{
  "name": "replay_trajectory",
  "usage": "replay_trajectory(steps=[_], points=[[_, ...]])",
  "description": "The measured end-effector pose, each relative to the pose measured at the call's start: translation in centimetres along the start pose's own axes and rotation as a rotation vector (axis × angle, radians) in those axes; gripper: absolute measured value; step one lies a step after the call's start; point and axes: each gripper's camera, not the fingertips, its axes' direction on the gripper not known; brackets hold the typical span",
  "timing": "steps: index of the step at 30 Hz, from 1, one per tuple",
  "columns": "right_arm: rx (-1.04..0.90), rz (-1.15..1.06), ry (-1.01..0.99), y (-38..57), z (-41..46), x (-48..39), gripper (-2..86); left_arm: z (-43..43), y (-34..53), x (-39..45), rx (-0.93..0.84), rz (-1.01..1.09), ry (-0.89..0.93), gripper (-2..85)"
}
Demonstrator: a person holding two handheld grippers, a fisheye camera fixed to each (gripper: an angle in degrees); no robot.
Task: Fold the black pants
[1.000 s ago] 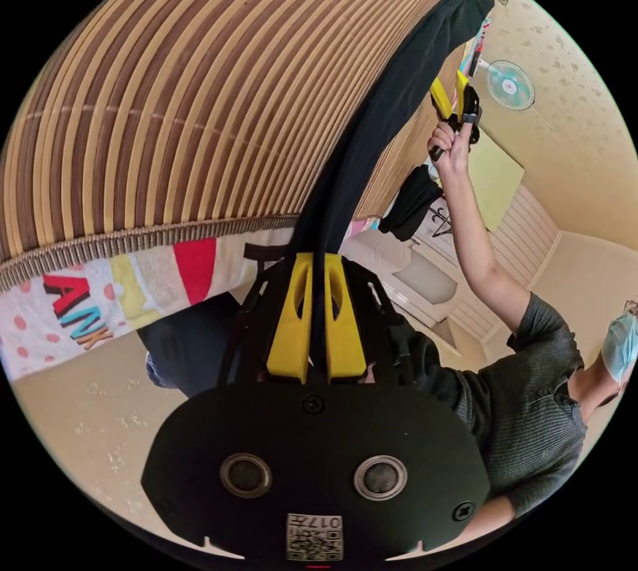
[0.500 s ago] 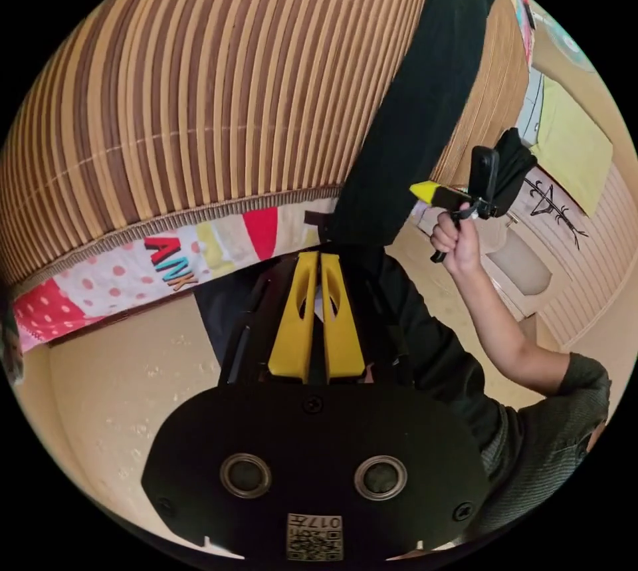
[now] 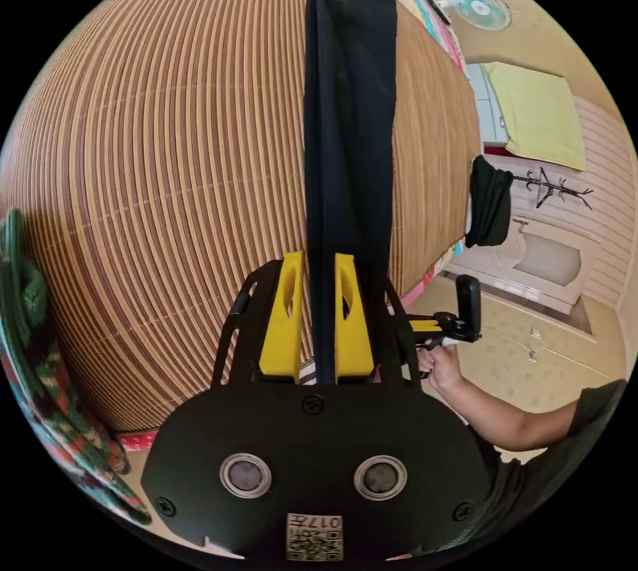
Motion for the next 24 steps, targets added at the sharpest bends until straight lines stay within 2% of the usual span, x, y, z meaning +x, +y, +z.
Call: replay_trajectory(steps=[3,5,8,10,12,14,16,19,24], points=[[-0.050,-0.016,-0.059,-0.1,0.7,-0.1,2.6,1.2,0.0,0.7,-0.026,0.012,0.035,5.2],[-0.078,-0.027,-0.041,0.0,1.1,-0.3,2.8,1.0,1.2,1.0,0.013,0.015,0.047,6.1],[-0.083,-0.007,-0.126,-0.1,1.1,0.4,3.3,0.2,4.1,1.6,0.128,0.032,0.066,6.9],[-0.065,0.017,-0.154,0.2,1.1,1.0,3.7,0.2,5.8,2.0,0.200,0.063,0.153,7.1],[-0.070,0.046,-0.160,0.7,1.4,1.4,4.7,1.1,6.0,2.4,0.203,0.087,0.177,7.3],[-0.064,0.071,-0.174,1.3,1.2,1.6,6.1,2.7,5.7,2.7,0.159,0.102,0.142,6.8],[-0.091,0.084,-0.165,1.5,0.8,1.8,8.2,4.7,5.3,2.7,0.064,0.065,-0.007,1.3],[-0.159,0.084,-0.145,1.3,0.4,2.3,12.1,4.8,5.7,2.5,0.060,0.053,-0.001,-0.2],[-0.206,0.102,-0.248,-0.9,2.1,3.6,13.7,4.3,6.6,2.8,0.063,0.058,-0.076,-0.9]])
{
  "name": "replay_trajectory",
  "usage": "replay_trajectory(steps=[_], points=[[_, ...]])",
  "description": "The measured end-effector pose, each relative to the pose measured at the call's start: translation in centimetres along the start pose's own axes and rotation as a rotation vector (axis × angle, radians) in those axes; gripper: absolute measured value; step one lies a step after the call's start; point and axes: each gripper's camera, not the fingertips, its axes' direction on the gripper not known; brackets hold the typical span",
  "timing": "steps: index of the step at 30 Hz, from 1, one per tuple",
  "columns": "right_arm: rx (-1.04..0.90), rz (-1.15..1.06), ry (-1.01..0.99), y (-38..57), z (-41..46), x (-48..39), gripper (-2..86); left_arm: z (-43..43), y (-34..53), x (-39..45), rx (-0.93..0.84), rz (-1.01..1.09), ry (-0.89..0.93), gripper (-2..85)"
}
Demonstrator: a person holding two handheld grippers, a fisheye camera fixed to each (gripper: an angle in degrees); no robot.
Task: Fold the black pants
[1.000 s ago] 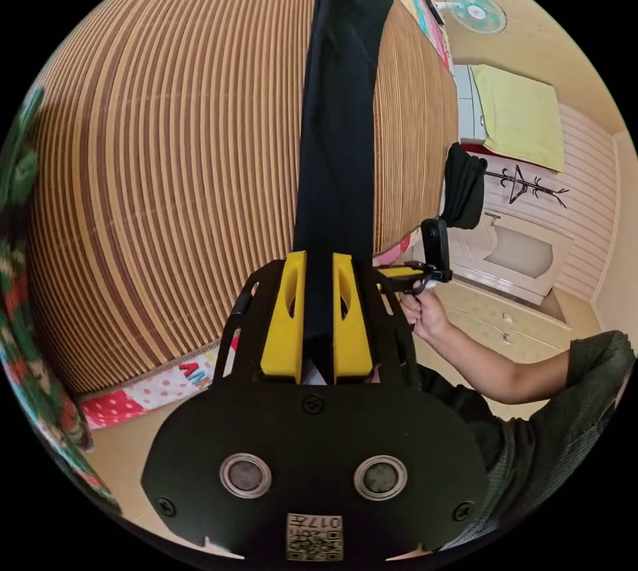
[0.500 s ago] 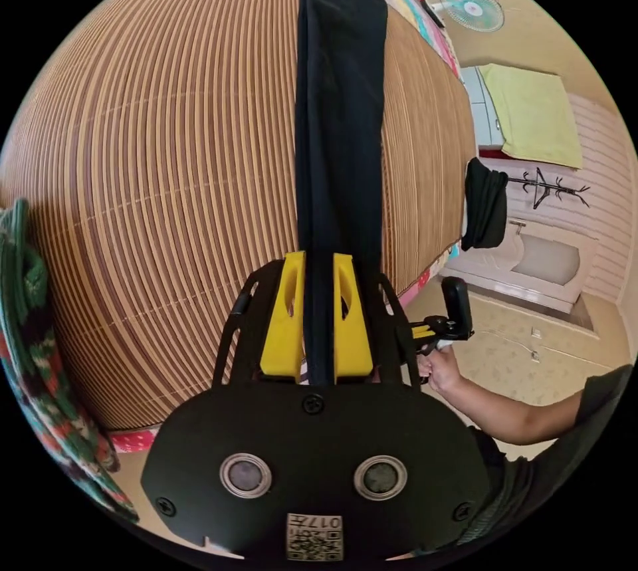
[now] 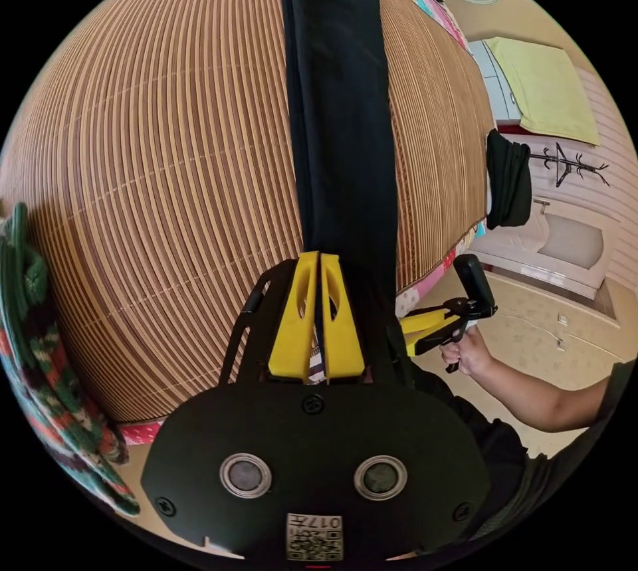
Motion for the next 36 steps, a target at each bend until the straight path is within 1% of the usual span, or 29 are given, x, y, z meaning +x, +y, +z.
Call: replay_trajectory(steps=[2,4,5,7,9,12,14,16,18,19,20,23,25,26,28,29,30,32,33,34,35,36], points=[[-0.014,0.025,-0.040,-0.9,0.7,0.6,13.0,0.1,0.3,-0.6,-0.028,-0.051,-0.070,-0.9],[-0.053,0.048,-0.055,-1.4,1.3,0.9,10.7,-0.5,1.1,-1.6,0.012,-0.037,0.024,-0.8],[-0.086,0.069,-0.061,-1.5,1.6,1.1,8.2,-0.8,1.3,-1.9,0.031,-0.033,0.062,-0.8],[-0.095,0.062,-0.091,-1.2,1.6,1.0,5.8,-1.9,1.5,-2.6,0.097,0.007,0.186,-0.1],[-0.103,0.039,-0.113,-0.7,1.2,0.6,3.9,-2.4,0.8,-2.8,0.104,0.043,0.233,2.0],[-0.100,-0.026,-0.112,0.1,0.4,-0.5,2.9,-2.9,-1.0,-3.1,0.105,0.017,0.140,9.7],[-0.104,-0.050,-0.117,1.0,0.2,-1.0,3.1,-3.8,-2.1,-3.0,0.135,0.029,0.153,9.8],[-0.097,-0.100,-0.203,2.2,0.0,-1.7,3.2,-5.6,-3.5,-2.6,0.199,0.074,0.210,7.6],[-0.055,-0.158,-0.280,4.1,-0.5,-2.9,3.3,-6.8,-4.9,-2.0,0.224,0.129,0.230,4.7],[-0.055,-0.172,-0.287,4.6,-0.6,-3.3,3.3,-7.4,-6.0,-1.6,0.232,0.167,0.238,2.0],[-0.074,-0.216,-0.284,5.5,-0.5,-4.4,3.3,-7.8,-6.5,-1.4,0.235,0.187,0.243,1.3],[-0.200,-0.354,-0.226,8.1,0.6,-8.2,3.2,-8.7,-9.6,-0.1,0.230,0.307,0.277,-0.6],[-0.281,-0.451,-0.216,10.0,1.1,-11.0,3.1,-8.4,-11.7,1.2,0.184,0.416,0.286,-0.9],[-0.312,-0.527,-0.239,11.1,0.9,-12.9,2.9,-8.0,-12.1,1.5,0.157,0.436,0.276,-0.9],[-0.323,-0.617,-0.323,12.2,-0.2,-15.2,2.6,-4.7,-13.0,2.8,-0.035,0.517,0.237,-1.0],[-0.294,-0.678,-0.393,12.6,-1.5,-16.5,2.4,-3.4,-12.9,3.1,-0.096,0.538,0.230,-1.0],[-0.239,-0.736,-0.461,12.4,-3.2,-17.4,2.2,-1.1,-12.3,3.5,-0.195,0.554,0.204,-1.0],[-0.126,-0.783,-0.516,11.2,-6.1,-17.9,1.9,1.5,-10.8,3.6,-0.283,0.545,0.170,-1.0],[-0.063,-0.806,-0.528,10.0,-8.0,-17.8,1.8,3.2,-9.7,3.4,-0.356,0.529,0.175,-1.0],[-0.031,-0.812,-0.526,9.2,-8.9,-17.7,1.7,4.8,-8.8,3.0,-0.430,0.497,0.219,-1.0],[0.044,-0.793,-0.517,7.2,-10.7,-17.2,1.6,5.5,-8.3,2.7,-0.462,0.475,0.261,-1.0],[0.115,-0.754,-0.491,5.0,-12.3,-16.7,1.6,6.7,-7.4,1.8,-0.500,0.417,0.389,-1.0]])
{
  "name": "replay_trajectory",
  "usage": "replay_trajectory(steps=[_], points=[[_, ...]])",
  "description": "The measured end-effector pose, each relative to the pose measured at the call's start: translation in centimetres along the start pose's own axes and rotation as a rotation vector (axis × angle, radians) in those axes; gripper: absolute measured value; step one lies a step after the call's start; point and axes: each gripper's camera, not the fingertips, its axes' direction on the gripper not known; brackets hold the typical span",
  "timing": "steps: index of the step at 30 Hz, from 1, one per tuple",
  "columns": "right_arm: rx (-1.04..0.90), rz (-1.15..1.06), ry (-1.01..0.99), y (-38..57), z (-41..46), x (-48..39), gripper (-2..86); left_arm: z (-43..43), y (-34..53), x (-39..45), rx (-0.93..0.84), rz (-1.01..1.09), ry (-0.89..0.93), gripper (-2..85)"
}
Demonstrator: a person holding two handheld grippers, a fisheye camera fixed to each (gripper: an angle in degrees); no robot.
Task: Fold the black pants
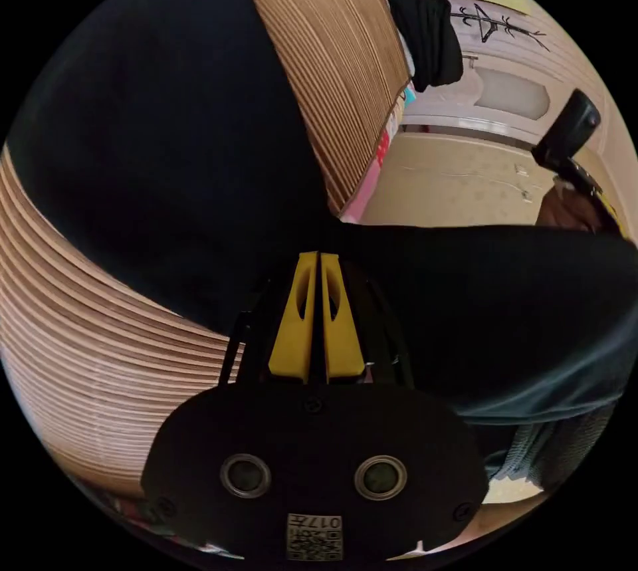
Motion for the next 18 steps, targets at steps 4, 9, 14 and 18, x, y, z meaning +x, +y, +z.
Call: replay_trajectory(steps=[4,9,14,18], points=[[0.069,0.116,0.099,-5.6,-3.7,5.6,1.7,2.8,5.0,-4.7,0.307,-0.219,0.573,-1.0],[0.014,0.318,0.334,-11.6,-5.2,16.6,2.9,1.7,11.1,-7.3,0.626,-0.444,0.672,-1.0],[0.013,0.360,0.388,-13.7,-5.9,19.3,8.3,-2.9,13.5,-7.3,0.680,-0.448,0.511,-0.9],[-0.055,0.274,0.374,-11.3,-4.2,14.3,7.2,-7.6,14.6,-6.2,0.740,-0.406,0.367,-0.8]])
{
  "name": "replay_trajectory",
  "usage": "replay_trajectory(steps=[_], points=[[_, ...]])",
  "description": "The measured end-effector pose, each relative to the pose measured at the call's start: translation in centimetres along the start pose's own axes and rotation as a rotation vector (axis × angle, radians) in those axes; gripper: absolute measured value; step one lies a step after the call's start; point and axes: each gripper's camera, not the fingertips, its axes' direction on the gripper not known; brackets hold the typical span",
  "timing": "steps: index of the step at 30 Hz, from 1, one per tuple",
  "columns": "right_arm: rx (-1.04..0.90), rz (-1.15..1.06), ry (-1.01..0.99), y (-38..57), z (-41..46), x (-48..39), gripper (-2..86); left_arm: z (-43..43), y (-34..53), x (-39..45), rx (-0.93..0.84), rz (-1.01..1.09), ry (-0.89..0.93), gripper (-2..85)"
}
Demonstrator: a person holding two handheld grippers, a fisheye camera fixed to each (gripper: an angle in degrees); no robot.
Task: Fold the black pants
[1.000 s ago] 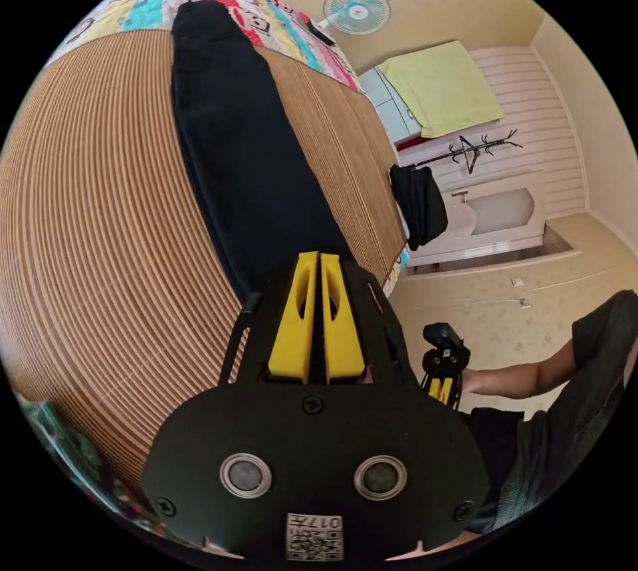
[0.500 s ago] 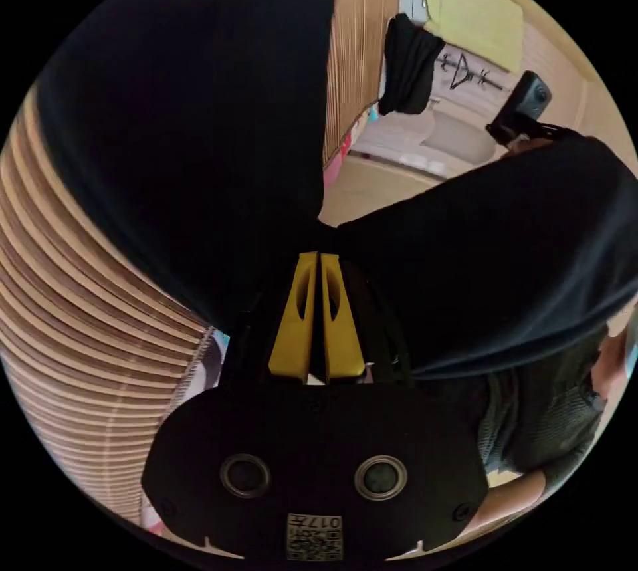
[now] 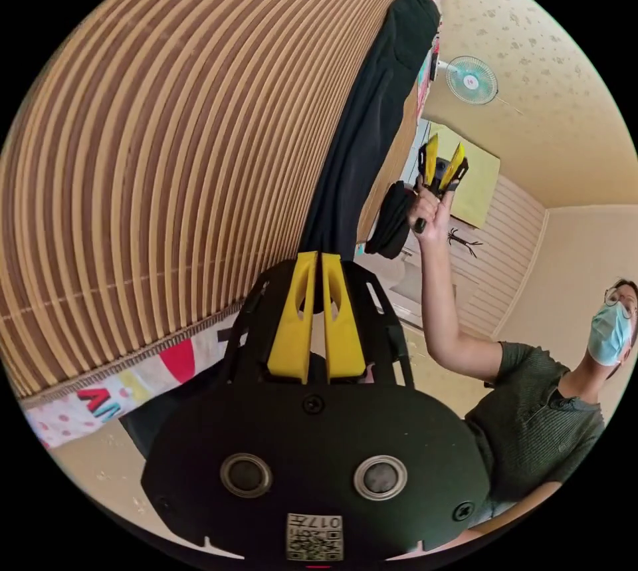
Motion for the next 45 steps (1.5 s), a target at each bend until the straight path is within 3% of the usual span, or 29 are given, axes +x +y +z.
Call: replay_trajectory(steps=[3,7,9,14,17,22,27,30,34,36,38,42,45], points=[[-0.175,0.144,0.002,6.2,2.7,0.4,8.0,-1.1,-1.0,2.0,0.024,0.054,-0.024,-0.6],[-0.255,0.400,-0.053,15.2,6.4,4.6,11.7,-0.7,-2.0,4.3,0.022,0.115,-0.001,-0.4],[-0.184,0.549,-0.121,19.6,7.3,7.6,13.4,0.0,-2.2,5.1,0.008,0.141,-0.004,-0.4],[0.110,0.647,-0.184,21.2,5.9,10.5,15.7,2.2,-2.2,7.0,-0.065,0.209,-0.061,-0.2],[0.101,0.708,-0.164,20.2,6.3,11.4,9.6,2.5,-1.8,7.9,-0.057,0.232,-0.092,-0.1],[-0.027,0.482,-0.297,18.9,7.2,7.6,3.3,3.1,-2.4,12.8,-0.080,0.427,-0.200,-0.1],[-0.372,0.351,-0.324,22.4,10.3,0.2,0.5,5.4,-4.7,17.4,-0.150,0.605,-0.284,-0.7],[-0.349,0.257,-0.458,23.5,9.8,-4.0,-0.1,8.6,-6.0,16.3,-0.244,0.586,-0.346,-0.9],[-0.243,0.132,-0.565,20.7,7.2,-6.9,-0.3,16.3,-3.7,10.6,-0.600,0.459,-0.366,-1.0],[-0.182,0.122,-0.576,17.2,5.5,-6.2,-0.3,18.2,-1.1,8.8,-0.676,0.425,-0.384,-1.0],[-0.145,0.136,-0.549,14.2,4.4,-4.4,-0.3,17.2,0.7,7.5,-0.577,0.364,-0.343,-0.9],[-0.142,0.174,-0.512,7.4,3.2,0.3,-0.2,10.4,3.1,3.5,-0.186,0.127,-0.063,-0.6],[-0.141,0.201,-0.548,3.1,2.7,3.5,0.1,6.3,3.9,2.3,0.003,0.096,-0.003,1.4]])
